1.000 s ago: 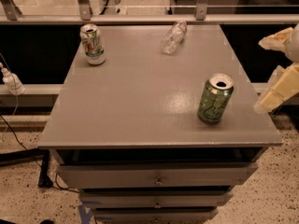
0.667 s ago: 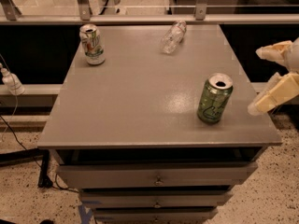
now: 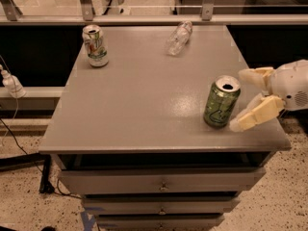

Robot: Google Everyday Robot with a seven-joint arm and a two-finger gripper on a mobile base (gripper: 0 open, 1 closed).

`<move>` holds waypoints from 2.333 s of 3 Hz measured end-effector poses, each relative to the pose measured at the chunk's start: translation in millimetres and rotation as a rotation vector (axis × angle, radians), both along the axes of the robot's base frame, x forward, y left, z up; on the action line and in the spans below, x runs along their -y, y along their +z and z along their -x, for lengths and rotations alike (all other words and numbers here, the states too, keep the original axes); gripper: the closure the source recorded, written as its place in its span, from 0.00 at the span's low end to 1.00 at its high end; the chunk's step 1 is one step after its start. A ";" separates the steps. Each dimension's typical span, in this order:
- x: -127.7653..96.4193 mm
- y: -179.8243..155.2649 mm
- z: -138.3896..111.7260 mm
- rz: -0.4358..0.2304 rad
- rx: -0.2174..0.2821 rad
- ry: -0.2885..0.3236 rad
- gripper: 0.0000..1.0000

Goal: Move green can near 7up can

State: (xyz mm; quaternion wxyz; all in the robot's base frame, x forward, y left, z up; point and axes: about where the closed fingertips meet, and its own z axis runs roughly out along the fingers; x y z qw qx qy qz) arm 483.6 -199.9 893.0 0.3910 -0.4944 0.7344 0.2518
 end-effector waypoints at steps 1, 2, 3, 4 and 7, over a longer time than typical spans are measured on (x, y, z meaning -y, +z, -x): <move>-20.5 -17.8 5.2 -0.059 0.023 0.032 0.18; -32.1 -17.5 3.7 -0.077 0.079 0.055 0.41; -40.8 -5.5 -8.6 -0.098 0.135 0.050 0.65; -55.4 17.1 -27.8 -0.116 0.193 0.034 0.88; -81.1 62.0 -51.3 -0.071 0.280 -0.014 1.00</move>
Offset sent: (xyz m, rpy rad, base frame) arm -0.0015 0.0412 -0.0163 0.0980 -0.1529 0.0753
